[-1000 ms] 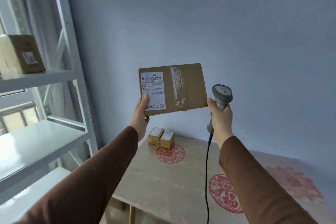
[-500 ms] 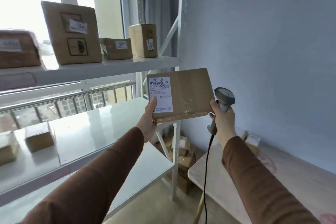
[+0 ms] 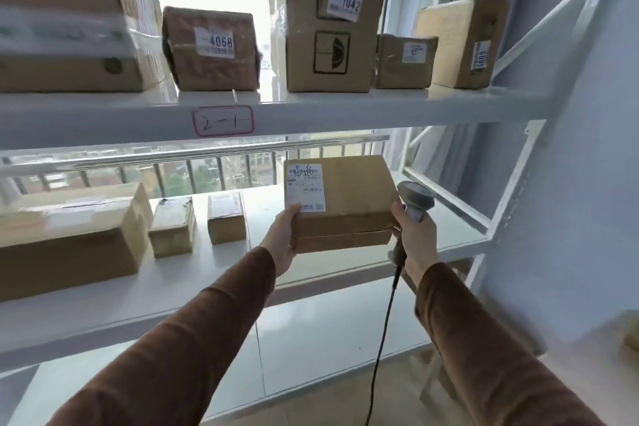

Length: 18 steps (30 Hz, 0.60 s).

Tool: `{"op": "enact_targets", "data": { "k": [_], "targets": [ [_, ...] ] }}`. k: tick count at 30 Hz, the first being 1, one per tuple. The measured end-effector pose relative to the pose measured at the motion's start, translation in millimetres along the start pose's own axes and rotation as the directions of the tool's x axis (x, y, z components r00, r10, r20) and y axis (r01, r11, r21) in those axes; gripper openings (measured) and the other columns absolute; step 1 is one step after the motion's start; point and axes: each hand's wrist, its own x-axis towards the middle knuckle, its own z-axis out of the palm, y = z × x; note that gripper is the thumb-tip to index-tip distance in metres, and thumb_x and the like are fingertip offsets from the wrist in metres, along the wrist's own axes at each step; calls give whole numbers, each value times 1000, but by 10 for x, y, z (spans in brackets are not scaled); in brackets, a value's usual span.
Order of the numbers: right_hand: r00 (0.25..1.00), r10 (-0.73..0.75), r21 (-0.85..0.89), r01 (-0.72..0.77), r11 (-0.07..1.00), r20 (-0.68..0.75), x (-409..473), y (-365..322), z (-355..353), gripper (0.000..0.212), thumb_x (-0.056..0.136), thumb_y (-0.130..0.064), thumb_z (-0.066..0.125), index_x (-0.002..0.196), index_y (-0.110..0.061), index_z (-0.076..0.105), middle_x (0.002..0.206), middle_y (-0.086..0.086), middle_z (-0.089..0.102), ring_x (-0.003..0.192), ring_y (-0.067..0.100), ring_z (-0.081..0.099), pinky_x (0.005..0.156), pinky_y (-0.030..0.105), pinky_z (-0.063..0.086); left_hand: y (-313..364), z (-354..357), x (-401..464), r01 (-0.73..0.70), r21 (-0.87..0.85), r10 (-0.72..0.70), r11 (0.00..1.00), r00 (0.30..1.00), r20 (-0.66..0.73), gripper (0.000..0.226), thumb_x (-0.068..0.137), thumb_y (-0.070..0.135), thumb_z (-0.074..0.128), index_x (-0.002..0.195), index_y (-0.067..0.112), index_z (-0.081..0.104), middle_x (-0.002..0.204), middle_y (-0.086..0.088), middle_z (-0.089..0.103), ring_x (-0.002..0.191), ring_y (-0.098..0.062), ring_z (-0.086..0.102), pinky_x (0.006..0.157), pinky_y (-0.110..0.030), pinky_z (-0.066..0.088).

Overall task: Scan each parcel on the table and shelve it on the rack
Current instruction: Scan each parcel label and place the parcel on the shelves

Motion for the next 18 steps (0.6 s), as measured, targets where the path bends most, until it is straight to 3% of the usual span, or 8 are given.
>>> {"op": "enact_targets", "data": {
  "k": [4,8,9,11,13,18],
  "targets": [
    [996,49,-26,-47,999,69,439,293,538,35,91,-38,76,118,-17,69,98,3,72,91,26,64,86,43,52,35,-302,383,7,10,-6,1000,997,-72,29,104,44,53,121,26,68,75,15,77,62,-2,72,50,-19,53],
    [985,120,-48,-114,992,123,950,593,979,34,89,-39,77,113,-15,70,98,5,72,93,27,65,89,44,51,66,-469,836,25,7,-24,1000,990,-141,33,103,45,54,126,24,67,82,9,80,66,-5,75,51,-19,54],
    [981,138,-57,-131,990,136,1069,660,1077,33,89,-39,77,112,-16,70,101,6,73,97,29,66,92,45,52,75,-489,952,36,1,-35,999,987,-158,35,103,47,55,126,24,67,86,7,80,71,-8,76,56,-21,57],
    [972,167,-68,-158,985,163,1298,778,1257,33,90,-37,76,115,-15,70,110,8,74,108,31,67,103,50,52,76,-535,1186,56,13,-52,998,979,-197,41,101,52,56,129,24,66,107,1,78,96,-16,74,86,-31,59],
    [964,191,-80,-179,981,185,1498,897,1408,33,90,-34,76,116,-14,70,114,9,74,113,33,66,107,54,50,40,-600,1409,88,42,-75,995,967,-244,49,99,56,56,135,25,63,127,-3,71,120,-22,65,114,-40,45],
    [947,239,-105,-221,970,213,1774,1107,1655,32,87,-36,77,112,-16,72,111,8,75,109,33,69,103,56,53,-46,-728,1698,109,50,-90,993,953,-289,55,100,58,51,145,26,57,142,0,62,136,-20,53,125,-44,29]
  ]
}}
